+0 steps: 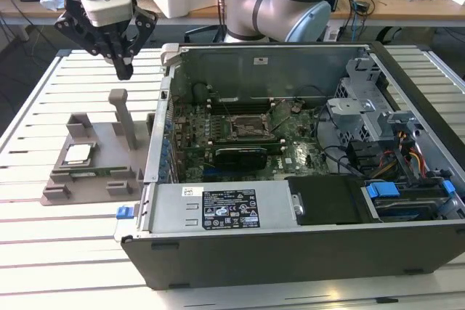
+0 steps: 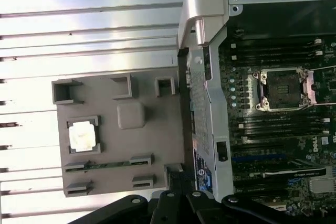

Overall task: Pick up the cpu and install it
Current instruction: 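Reach for the cpu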

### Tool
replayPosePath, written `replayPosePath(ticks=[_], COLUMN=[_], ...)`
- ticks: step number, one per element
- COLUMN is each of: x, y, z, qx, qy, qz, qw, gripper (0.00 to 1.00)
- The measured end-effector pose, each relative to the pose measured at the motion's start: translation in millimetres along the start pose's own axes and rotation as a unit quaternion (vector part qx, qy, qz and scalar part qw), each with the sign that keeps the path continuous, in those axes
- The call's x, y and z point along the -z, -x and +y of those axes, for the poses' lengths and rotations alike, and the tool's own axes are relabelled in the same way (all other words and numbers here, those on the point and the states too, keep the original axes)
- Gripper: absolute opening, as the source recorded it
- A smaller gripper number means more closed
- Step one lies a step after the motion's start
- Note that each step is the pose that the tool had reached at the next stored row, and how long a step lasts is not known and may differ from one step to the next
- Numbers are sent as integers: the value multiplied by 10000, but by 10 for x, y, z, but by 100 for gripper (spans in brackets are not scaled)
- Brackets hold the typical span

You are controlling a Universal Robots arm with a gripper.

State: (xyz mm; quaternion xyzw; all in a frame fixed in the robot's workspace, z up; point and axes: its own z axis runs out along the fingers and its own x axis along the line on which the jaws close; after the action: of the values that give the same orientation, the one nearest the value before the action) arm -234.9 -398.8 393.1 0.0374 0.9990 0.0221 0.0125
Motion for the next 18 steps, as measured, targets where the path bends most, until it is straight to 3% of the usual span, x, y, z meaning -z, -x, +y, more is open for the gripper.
replayPosePath(ticks=[18], x=[5], y=[-264], z=[-20], qx=[0], qy=[0], qz=[0], qw=[10000], gripper=[11])
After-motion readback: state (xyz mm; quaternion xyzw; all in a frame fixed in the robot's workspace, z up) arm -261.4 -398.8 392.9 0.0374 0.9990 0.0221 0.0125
